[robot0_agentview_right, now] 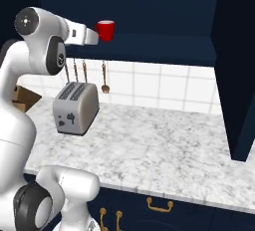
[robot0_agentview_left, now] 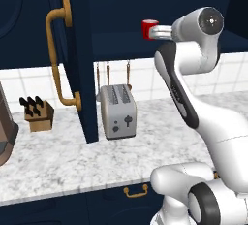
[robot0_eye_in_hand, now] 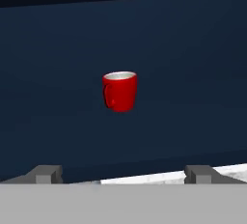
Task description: Gather all objects into one cabinet and sort the glasses and bowls to opposite sides.
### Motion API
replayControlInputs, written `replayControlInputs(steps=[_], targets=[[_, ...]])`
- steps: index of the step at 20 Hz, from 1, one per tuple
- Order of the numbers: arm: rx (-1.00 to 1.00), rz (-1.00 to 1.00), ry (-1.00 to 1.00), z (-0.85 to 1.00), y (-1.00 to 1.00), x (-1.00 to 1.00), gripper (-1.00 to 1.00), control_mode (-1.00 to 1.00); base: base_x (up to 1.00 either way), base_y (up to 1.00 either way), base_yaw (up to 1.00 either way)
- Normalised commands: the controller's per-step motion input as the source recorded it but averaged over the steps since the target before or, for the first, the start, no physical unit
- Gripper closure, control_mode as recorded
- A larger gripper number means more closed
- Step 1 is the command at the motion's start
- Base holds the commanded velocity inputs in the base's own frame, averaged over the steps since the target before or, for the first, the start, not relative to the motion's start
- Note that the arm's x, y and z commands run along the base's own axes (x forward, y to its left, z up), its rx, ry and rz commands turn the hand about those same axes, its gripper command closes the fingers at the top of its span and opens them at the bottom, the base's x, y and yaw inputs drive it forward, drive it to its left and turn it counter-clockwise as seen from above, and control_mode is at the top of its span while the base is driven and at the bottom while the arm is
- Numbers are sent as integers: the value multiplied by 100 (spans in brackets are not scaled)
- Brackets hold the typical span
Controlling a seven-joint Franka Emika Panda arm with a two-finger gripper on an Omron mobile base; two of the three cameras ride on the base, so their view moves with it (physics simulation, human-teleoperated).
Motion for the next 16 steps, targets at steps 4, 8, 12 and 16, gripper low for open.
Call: replayControlInputs(steps=[4,8,12,16], targets=[[0,0,1,0,18,17,-100,-100,0,0,0],[-1,0,1,-7,14,14,-100,-100,0,0,0],[-1,0,2,-5,1,26,-100,-100,0,0,0],[-5,0,3,-15,0,37,-100,-100,0,0,0]])
